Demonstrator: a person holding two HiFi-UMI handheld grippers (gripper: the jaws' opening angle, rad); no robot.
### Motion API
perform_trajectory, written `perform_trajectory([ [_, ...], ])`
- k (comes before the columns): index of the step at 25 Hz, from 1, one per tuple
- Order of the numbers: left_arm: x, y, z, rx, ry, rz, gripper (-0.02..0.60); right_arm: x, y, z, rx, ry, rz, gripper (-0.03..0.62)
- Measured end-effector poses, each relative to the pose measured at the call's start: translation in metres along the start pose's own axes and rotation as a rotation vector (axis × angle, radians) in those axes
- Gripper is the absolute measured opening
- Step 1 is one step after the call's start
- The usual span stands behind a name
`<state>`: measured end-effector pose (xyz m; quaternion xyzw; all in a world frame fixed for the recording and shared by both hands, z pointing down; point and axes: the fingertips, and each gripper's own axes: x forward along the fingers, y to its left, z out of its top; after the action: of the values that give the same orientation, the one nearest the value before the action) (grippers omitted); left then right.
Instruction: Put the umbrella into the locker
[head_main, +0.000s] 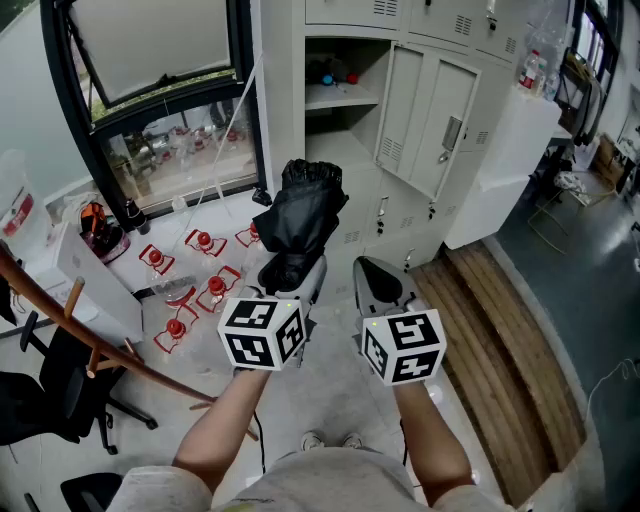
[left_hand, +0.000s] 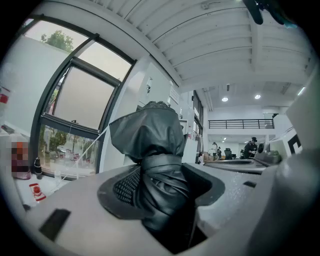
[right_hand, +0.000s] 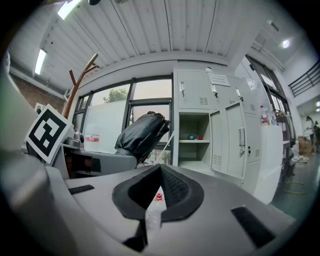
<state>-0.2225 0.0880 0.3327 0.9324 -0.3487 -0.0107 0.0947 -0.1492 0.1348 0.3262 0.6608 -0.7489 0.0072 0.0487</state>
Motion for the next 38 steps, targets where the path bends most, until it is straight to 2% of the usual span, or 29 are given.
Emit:
perform_trajectory([
  [11,0.004,0.010,-0.003,-0.012,-0.001,-0.013,0.253,0.010,0.008,-0.005,0.010,0.005,-0.006,0.003],
  [22,0.026,0.020,-0.007,-0.001,0.020,-0.027,0.253,0.029,-0.005,-0.002,0.011,-0.012,-0.019,0.003],
  [31,0.066,0.027,-0.012,0.003,0.034,-0.016,0.253,0.054,-0.035,-0.005,0.018,-0.020,-0.010,0.003],
  [38,0.121,0.027,-0.015,0.008,0.047,0.016,0.253,0.085,-0.079,-0.007,0.017,-0.025,0.026,0.003],
])
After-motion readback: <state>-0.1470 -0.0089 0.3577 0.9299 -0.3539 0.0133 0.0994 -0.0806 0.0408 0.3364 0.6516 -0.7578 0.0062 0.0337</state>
